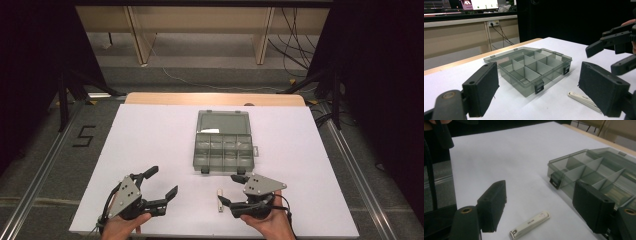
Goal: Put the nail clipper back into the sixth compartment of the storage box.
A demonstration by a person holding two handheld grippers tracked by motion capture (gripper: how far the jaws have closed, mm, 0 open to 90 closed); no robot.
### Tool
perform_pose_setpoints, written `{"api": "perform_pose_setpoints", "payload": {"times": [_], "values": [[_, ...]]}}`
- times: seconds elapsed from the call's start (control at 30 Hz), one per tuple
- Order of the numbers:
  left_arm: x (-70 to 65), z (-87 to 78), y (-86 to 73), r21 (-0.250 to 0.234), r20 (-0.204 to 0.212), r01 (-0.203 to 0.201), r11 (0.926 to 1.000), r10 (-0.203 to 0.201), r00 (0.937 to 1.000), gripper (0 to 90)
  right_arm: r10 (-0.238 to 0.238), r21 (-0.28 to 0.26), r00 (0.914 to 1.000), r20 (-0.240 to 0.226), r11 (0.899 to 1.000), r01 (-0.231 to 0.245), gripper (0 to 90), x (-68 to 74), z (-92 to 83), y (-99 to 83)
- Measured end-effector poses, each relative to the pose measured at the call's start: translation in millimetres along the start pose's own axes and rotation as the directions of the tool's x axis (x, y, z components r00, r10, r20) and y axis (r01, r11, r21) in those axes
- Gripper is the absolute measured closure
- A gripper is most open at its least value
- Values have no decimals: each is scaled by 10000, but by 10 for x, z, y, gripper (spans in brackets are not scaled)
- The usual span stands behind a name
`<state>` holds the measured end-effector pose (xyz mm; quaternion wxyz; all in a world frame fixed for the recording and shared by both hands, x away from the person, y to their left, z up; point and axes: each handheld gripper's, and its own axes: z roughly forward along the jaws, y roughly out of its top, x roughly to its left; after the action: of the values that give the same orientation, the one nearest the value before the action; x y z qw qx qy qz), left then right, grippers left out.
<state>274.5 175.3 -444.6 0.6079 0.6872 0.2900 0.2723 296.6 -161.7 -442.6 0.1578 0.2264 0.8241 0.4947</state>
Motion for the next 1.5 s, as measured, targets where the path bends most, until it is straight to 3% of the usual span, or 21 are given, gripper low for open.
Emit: {"api": "perform_pose_setpoints", "payload": {"times": [0.2, 0.33, 0.53, 0.57, 0.83, 1.07, 1.23, 1.33, 1.47, 1.5], "values": [[1, -2, 0, -1, 1, 13, 10000, -13, 10000, 158, -356, 535, 9975, -613, 9978, 389, 365, 73, 139, 23], [1, -1, 0, -3, 8, 8, 10000, -8, 10000, 158, -636, 839, 9928, -1019, 9938, 723, 465, 107, 200, 39], [1, 1, -1, 2, 26, 11, 10000, -11, 10000, 158, -848, 1587, 9868, -1381, 9816, 1065, 606, 126, 267, 31], [2, 0, 0, 2, 22, 8, 10000, -8, 10000, 159, -819, 2052, 9845, -1550, 9722, 1132, 665, 137, 302, 24], [2, 0, 0, 5, 16, 17, 10000, -17, 10000, 158, -923, 2832, 9773, -1907, 9480, 1449, 844, 139, 398, 3], [-3, -2, 4, -20, 29, 48, 10000, -48, 10000, 158, -1137, 3471, 9702, -2142, 9195, 1844, 880, 155, 508, -37], [1, -3, 4, -16, 18, 25, 10000, -25, 10000, 158, -1292, 3667, 9643, -2313, 9064, 2095, 900, 160, 553, -53], [-3, -4, 5, -16, 27, 47, 10000, -47, 10000, 158, -1381, 3944, 9620, -2353, 8911, 2244, 900, 172, 578, -67], [-1, -6, 5, -28, 17, 59, 10000, -59, 10000, 158, -1413, 4052, 9606, -2392, 8846, 2310, 900, 184, 585, -71], [0, -7, 6, -35, 18, 45, 10000, -45, 10000, 158, -1435, 4166, 9612, -2356, 8786, 2333, 900, 182, 576, -69]]}}
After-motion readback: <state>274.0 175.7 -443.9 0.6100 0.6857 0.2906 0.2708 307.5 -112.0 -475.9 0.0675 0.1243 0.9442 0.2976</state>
